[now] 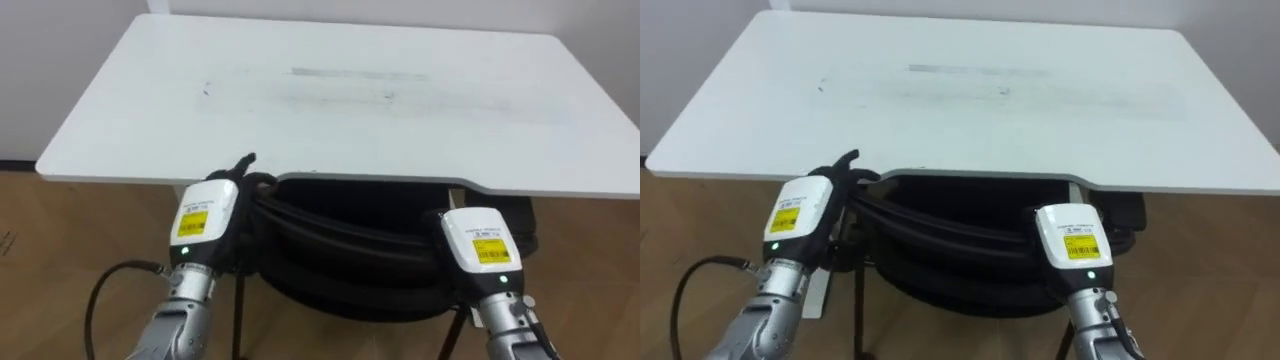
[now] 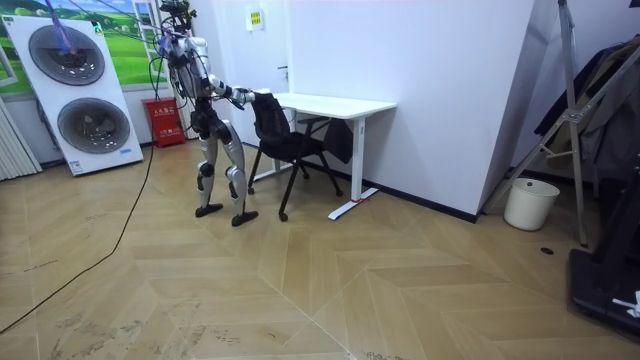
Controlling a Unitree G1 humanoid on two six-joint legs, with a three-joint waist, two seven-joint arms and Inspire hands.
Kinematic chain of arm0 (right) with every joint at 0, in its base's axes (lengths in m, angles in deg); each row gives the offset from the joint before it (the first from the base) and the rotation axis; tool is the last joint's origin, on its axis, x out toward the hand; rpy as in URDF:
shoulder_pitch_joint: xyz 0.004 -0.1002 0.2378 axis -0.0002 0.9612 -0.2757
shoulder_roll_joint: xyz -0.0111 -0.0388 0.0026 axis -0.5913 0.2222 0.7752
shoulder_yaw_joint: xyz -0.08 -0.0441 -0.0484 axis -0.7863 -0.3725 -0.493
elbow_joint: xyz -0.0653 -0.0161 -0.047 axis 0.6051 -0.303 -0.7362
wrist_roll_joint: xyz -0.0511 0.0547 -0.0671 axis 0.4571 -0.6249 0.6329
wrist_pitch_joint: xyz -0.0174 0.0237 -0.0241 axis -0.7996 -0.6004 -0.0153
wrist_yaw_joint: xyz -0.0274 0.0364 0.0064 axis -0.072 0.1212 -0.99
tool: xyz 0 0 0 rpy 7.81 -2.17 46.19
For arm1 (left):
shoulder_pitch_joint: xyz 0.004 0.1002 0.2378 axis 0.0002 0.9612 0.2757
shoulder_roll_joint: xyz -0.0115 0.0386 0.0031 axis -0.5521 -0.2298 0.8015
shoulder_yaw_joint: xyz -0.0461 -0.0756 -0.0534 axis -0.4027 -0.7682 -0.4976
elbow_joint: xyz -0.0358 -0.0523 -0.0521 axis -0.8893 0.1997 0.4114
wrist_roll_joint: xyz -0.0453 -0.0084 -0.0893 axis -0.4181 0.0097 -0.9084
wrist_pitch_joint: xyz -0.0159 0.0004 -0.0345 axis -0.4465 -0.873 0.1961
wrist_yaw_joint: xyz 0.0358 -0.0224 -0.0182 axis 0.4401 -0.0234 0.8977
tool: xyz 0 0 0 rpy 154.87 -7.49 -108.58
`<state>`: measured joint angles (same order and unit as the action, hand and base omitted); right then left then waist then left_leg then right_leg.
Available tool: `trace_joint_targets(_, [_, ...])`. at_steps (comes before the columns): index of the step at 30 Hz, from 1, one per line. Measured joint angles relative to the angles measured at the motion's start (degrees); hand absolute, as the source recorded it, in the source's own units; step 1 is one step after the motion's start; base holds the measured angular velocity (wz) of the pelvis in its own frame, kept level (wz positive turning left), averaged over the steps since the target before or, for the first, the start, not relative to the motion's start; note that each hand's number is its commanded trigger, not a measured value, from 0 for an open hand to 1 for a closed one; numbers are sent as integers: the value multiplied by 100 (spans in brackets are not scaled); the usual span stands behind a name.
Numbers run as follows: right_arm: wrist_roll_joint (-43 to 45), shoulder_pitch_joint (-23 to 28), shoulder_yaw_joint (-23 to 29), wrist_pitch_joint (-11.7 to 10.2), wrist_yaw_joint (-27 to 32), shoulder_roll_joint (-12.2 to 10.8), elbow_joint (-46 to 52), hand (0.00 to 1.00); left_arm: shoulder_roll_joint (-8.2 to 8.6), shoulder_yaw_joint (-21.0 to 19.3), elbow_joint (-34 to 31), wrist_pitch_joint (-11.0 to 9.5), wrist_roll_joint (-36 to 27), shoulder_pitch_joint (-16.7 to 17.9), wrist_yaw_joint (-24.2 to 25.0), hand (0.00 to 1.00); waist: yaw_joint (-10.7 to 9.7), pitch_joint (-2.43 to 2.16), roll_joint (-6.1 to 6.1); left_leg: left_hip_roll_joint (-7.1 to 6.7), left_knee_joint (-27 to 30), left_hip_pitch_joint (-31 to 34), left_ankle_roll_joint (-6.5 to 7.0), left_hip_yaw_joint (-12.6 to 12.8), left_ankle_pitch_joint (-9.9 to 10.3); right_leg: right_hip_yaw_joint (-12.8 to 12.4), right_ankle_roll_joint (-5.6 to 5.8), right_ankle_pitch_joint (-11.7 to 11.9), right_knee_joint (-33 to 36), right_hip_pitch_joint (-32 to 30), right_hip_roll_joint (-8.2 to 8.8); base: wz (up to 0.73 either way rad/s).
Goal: Push chair
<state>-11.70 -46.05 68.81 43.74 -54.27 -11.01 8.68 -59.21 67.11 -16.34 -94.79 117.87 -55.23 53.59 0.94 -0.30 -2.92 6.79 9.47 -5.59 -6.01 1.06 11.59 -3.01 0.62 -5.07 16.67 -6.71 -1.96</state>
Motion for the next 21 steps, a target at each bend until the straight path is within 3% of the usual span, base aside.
trace_joint_targets(2, [-152,-8,53,-20,-166,50,131,0,-1,-136,-1,28,-223,0,45,0,-1,39,-9,-3,0,12,-3,-8,-10,-2,4,14,-8,-2,5,0])
trace_joint_targets(6, [-217,-7,192,-230,-219,69,157,0,21,-566,-87,29,-555,-5,33,0,-37,46,5,-4,2,55,21,-24,-35,-1,6,48,-56,-19,7,1])
trace_joint_targets(9, [-394,-5,252,-395,-235,256,253,0,25,-814,-523,1,-881,-24,-198,0,-76,71,52,-44,-8,108,52,-28,-61,-4,23,91,-100,-47,48,0])
trace_joint_targets(11, [-488,23,367,-561,-237,348,311,0,14,-1053,-852,-177,-1043,-36,-453,0,-117,108,111,-93,-25,108,87,-31,-80,-21,39,93,-86,-52,92,2])
trace_joint_targets(13, [-488,27,435,-687,-239,418,363,0,11,-1376,-1021,-302,-1152,-33,-653,0,-213,114,142,-138,-54,114,119,-40,-103,-36,60,79,-36,-89,130,2])
trace_joint_targets(15, [-547,67,445,-732,-239,541,456,0,9,-1689,-1285,-356,-1248,-33,-858,0,-259,112,168,-173,-93,115,143,-18,-132,-68,55,81,-2,-135,160,0])
trace_joint_targets(18, [-630,108,477,-934,-238,746,460,0,13,-2268,-1439,-757,-1627,-35,-1289,0,-304,104,186,-202,-114,48,175,1,-150,-67,47,87,22,-119,202,0])
trace_joint_targets(21, [-735,263,677,-1088,-233,791,460,0,33,-2726,-1439,-855,-1961,3,-1634,0,-359,107,181,-250,-105,31,202,29,-168,-58,92,53,5,-75,260,8])
